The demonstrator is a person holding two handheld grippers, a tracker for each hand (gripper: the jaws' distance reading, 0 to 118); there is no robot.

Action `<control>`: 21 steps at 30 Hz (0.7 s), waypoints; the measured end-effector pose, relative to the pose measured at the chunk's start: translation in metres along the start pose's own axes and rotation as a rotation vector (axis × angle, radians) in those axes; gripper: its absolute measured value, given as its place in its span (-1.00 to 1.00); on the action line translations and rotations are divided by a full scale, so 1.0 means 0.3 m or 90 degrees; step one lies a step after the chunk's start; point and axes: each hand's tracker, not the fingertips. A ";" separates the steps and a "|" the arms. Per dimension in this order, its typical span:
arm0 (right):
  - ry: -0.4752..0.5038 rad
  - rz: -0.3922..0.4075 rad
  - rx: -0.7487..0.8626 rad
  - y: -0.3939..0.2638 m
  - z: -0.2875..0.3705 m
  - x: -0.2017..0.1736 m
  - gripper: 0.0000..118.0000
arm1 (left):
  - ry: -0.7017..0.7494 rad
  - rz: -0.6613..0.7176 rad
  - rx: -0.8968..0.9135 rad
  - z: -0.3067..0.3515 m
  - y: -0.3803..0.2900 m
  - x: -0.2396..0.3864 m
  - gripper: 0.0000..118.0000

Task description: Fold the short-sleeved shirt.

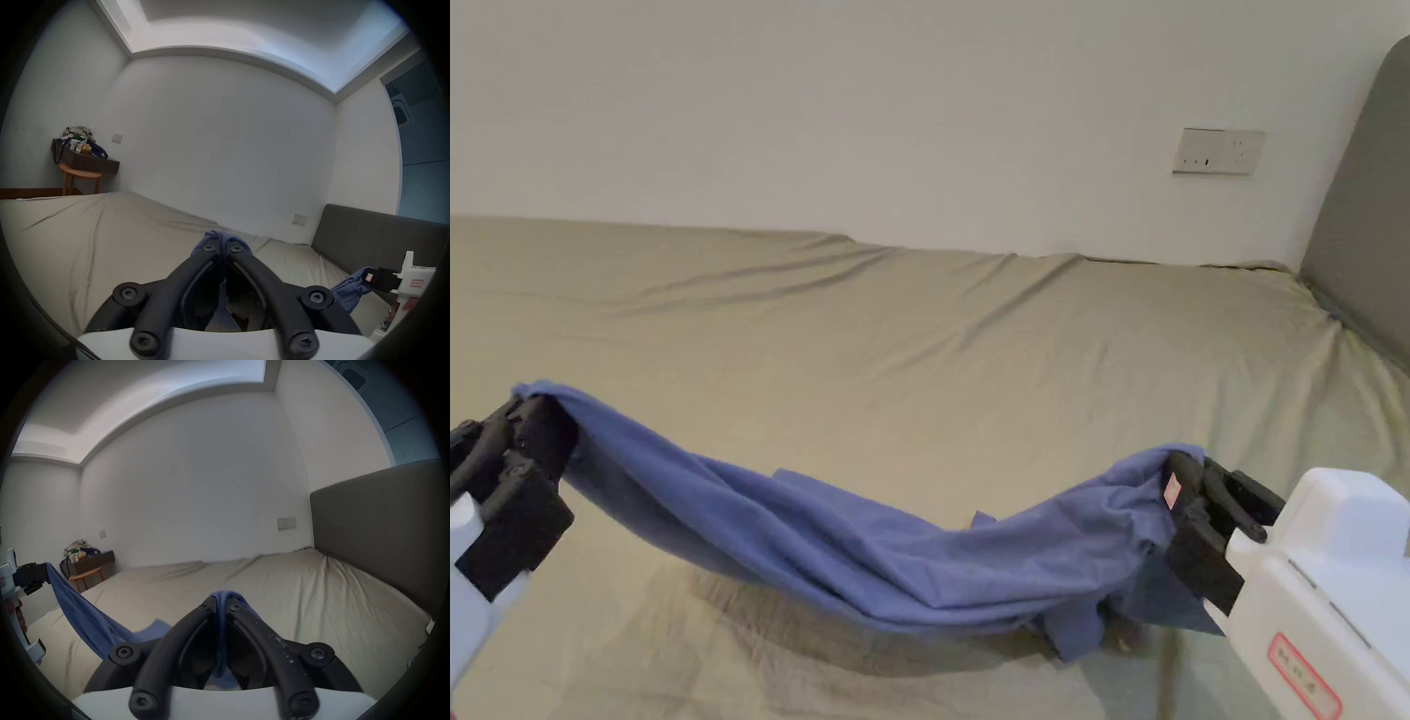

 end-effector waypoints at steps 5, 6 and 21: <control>-0.004 -0.003 -0.067 -0.099 0.207 -0.013 -0.84 | 0.011 -0.011 -0.076 0.197 -0.041 -0.025 -0.95; -0.008 -0.006 -0.080 -0.118 0.250 -0.021 -0.84 | 0.023 -0.019 -0.097 0.236 -0.056 -0.029 -0.95; -0.071 0.042 -0.302 -0.469 0.373 -0.040 -0.84 | 0.184 -0.010 -0.448 0.452 -0.432 -0.224 -0.95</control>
